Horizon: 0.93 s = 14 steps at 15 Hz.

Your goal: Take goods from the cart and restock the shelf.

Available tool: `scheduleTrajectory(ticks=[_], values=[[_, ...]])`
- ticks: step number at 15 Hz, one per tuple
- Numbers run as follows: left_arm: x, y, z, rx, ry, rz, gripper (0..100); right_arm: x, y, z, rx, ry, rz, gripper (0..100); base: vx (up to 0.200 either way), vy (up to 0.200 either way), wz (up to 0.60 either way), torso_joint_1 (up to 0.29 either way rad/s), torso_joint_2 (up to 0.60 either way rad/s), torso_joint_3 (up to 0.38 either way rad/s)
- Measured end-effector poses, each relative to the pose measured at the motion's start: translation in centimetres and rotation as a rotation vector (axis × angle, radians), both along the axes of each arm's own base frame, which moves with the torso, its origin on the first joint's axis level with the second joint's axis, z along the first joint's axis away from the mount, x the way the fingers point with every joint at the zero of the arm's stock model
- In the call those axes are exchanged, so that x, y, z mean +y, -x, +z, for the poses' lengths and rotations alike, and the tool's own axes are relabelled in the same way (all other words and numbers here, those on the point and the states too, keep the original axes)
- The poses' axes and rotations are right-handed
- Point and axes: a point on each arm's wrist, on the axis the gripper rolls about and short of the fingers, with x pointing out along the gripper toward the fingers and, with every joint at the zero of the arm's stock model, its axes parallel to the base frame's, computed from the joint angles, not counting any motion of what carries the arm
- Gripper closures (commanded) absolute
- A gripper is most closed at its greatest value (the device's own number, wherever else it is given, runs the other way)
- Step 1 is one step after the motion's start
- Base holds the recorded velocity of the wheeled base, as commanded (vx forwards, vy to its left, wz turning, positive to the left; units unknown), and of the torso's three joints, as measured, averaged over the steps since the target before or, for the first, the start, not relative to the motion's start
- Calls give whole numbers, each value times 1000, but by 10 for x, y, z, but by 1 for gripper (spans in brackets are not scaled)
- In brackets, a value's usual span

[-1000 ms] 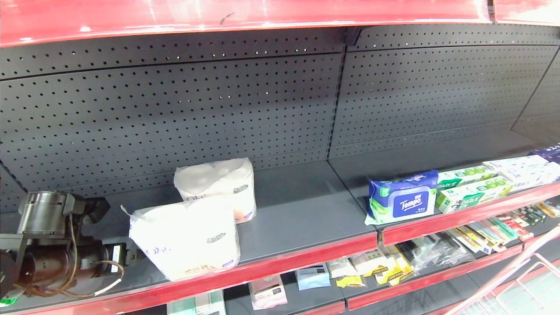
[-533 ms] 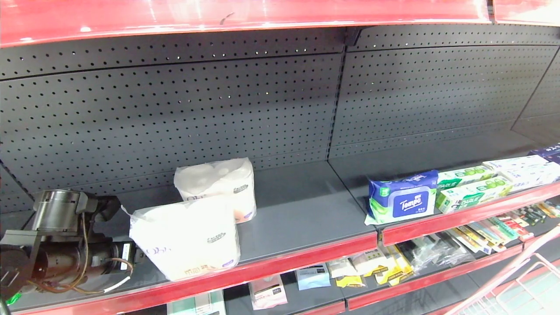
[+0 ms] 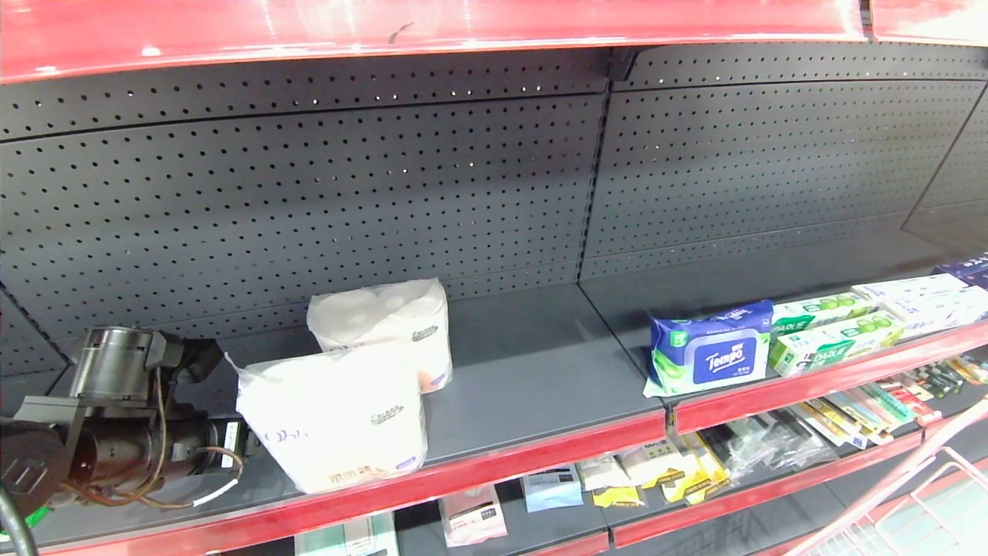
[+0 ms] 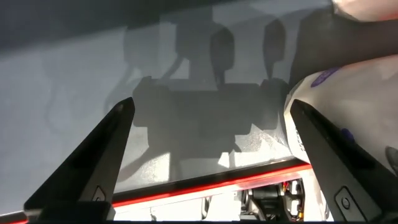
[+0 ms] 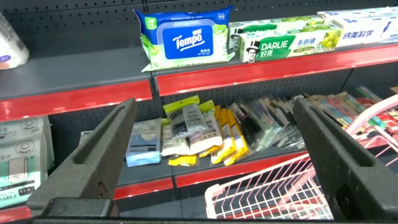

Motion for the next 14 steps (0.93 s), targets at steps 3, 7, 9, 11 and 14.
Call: scheduleTrajectory(ticks=[3, 7, 9, 11, 14], values=[[-2, 0, 0, 2, 11, -14, 0, 0, 0, 0, 0, 0, 0, 0, 0, 0, 0, 0, 0, 0], [-4, 0, 0, 1, 12, -28, 0, 0, 0, 0, 0, 0, 1, 0, 0, 0, 0, 0, 0, 0], [-7, 0, 0, 0, 13, -39, 0, 0, 0, 0, 0, 0, 0, 0, 0, 0, 0, 0, 0, 0], [-11, 0, 1, -2, 12, -56, 0, 0, 0, 0, 0, 0, 0, 0, 0, 0, 0, 0, 0, 0], [-15, -1, 3, -10, 14, -71, 0, 0, 0, 0, 0, 0, 0, 0, 0, 0, 0, 0, 0, 0]])
